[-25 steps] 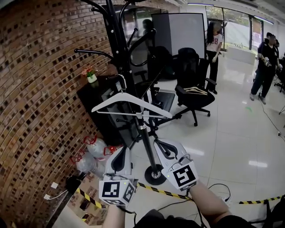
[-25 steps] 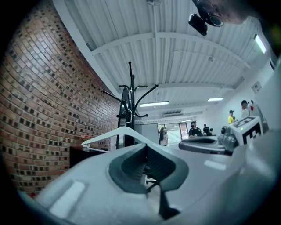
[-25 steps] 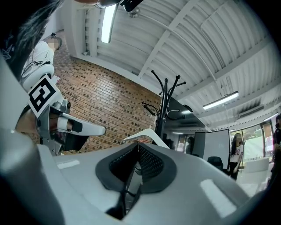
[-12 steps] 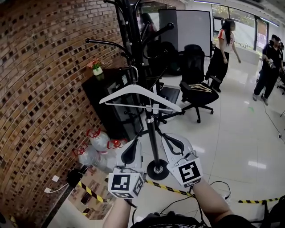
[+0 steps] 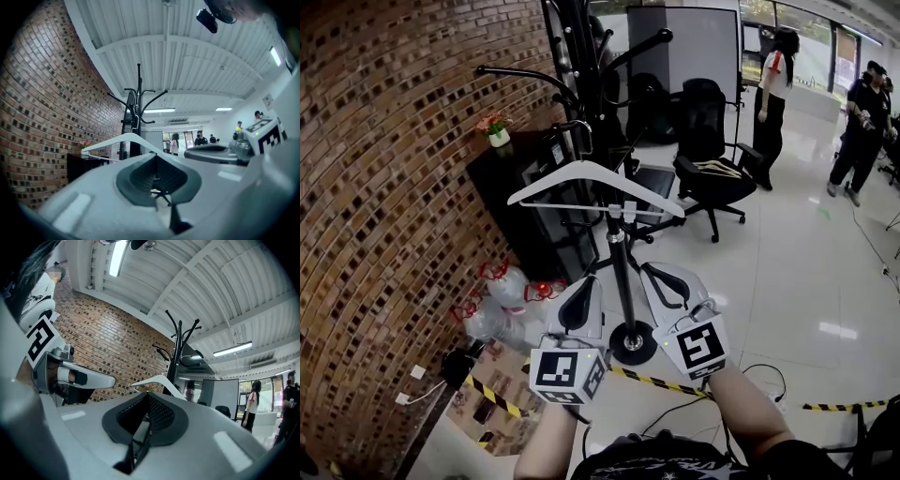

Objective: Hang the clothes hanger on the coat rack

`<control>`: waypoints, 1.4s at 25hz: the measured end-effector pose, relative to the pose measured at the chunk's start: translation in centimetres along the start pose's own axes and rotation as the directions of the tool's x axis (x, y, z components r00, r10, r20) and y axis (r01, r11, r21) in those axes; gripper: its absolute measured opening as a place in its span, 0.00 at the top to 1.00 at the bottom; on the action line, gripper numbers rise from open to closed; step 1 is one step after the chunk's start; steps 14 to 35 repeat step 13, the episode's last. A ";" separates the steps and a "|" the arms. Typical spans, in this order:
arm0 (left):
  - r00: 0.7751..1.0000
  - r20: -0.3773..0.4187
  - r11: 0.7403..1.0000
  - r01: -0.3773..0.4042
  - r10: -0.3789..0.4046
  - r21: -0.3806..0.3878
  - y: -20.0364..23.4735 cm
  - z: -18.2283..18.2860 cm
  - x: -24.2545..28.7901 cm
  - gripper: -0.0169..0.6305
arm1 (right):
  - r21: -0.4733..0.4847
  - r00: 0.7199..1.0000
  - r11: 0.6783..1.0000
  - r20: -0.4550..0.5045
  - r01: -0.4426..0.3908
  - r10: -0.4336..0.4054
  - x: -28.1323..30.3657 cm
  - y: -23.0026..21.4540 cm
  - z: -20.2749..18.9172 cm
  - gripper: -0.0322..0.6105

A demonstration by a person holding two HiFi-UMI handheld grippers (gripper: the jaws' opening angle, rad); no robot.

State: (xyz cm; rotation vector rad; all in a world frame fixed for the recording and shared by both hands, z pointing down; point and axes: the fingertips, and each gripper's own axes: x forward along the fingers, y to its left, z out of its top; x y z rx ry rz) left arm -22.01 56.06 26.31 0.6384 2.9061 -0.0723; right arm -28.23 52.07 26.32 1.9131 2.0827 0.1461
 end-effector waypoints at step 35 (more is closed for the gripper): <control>1.000 -0.015 1.000 0.023 -0.023 -0.005 -0.2 -0.9 1.4 0.97 | 0.006 1.000 1.000 -0.012 -0.003 0.003 1.0 -1.1 -0.9 0.94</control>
